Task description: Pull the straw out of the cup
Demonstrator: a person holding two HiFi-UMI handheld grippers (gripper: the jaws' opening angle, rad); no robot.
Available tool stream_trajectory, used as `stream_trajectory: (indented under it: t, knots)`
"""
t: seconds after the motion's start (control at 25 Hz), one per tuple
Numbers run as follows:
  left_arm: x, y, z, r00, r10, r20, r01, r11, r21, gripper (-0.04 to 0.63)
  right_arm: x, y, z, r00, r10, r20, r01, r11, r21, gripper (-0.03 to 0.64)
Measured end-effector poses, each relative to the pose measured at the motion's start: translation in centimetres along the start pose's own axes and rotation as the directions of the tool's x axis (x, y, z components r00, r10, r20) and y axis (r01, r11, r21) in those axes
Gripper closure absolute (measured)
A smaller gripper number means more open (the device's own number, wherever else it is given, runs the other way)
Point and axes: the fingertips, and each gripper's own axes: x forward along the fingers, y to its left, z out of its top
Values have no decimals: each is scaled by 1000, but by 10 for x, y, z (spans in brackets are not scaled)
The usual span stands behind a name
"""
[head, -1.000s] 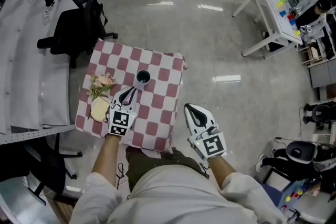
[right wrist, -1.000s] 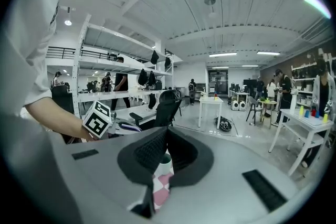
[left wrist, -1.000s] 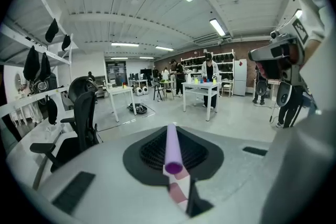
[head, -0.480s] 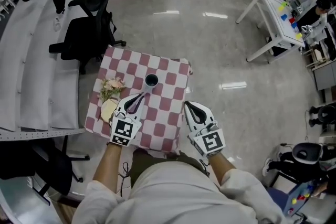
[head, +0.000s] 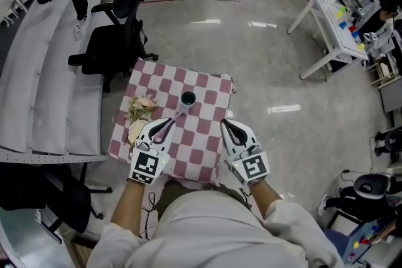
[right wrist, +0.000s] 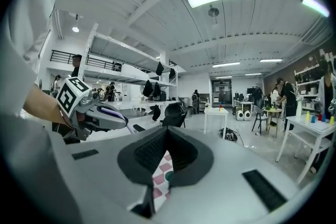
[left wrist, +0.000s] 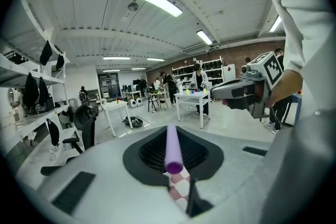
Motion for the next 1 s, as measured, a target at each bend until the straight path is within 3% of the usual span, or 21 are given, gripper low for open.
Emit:
stream_trajectory:
  t: [0.2, 1.0]
  knots:
    - [-16, -4, 12, 1000, 2, 12, -2, 1000, 4, 561, -1, 4, 5, 999, 18, 39, -18, 1000, -5, 612]
    - [-37, -14, 26, 999, 13, 30, -13, 1000, 21, 561, -9, 13, 11, 999, 32, 35, -31, 999, -37, 614]
